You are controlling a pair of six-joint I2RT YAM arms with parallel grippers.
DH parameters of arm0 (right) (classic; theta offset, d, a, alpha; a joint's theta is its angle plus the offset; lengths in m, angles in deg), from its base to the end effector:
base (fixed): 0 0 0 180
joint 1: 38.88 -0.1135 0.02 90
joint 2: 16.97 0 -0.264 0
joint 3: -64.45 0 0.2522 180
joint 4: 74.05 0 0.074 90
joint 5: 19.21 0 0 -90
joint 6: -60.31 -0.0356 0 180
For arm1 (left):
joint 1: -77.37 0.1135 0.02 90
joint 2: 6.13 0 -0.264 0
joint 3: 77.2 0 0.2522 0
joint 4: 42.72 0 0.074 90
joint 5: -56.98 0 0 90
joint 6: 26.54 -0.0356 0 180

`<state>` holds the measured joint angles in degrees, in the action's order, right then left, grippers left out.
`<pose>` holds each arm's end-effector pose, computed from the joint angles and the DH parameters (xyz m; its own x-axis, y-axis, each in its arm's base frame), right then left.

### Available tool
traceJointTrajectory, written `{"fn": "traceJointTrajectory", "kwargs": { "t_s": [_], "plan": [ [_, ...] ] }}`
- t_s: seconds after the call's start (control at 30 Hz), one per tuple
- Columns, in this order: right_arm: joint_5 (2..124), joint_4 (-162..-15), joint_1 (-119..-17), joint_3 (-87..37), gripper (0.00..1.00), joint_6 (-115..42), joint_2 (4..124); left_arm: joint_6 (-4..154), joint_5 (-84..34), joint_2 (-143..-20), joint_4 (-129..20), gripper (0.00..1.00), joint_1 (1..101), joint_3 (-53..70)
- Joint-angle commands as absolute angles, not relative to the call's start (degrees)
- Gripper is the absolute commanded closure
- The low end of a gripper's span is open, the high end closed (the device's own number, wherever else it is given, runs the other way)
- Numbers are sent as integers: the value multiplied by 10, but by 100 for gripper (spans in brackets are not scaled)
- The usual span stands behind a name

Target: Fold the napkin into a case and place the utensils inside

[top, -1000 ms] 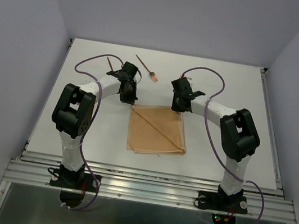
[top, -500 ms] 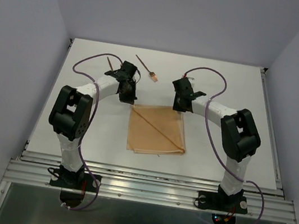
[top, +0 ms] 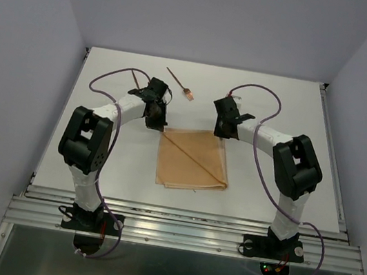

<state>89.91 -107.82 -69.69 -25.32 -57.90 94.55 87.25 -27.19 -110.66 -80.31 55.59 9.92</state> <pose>0.3598 0.2010 0.1769 -0.7774 0.0564 -0.6265 0.0486 0.9984 0.0297 0.3605 -0.1479 0.2040 -0.8668 -0.0858 -0.4913 0.0804 0.9481 -0.3075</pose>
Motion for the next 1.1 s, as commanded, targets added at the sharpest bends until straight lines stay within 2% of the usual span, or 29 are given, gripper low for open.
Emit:
{"fn": "traceJointTrajectory", "kwargs": {
  "t_s": [0.0, 0.1, 0.27, 0.63, 1.07],
  "plan": [
    [897, -1055, -695, -244, 83, -585, 895, 864, -273, -1054, -820, 100, 550, 82],
    [889, -1053, -695, -228, 80, -591, 869, 866, -277, -1043, -819, 100, 543, 71],
    [832, -1028, -695, -162, 82, -613, 789, 869, -287, -1057, -811, 100, 541, 56],
    [852, -1078, -713, -20, 85, -663, 635, 865, -299, -1111, -805, 100, 541, 110],
    [847, -1135, -747, 45, 87, -691, 557, 863, -287, -1162, -810, 100, 541, 169]
  ]
}}
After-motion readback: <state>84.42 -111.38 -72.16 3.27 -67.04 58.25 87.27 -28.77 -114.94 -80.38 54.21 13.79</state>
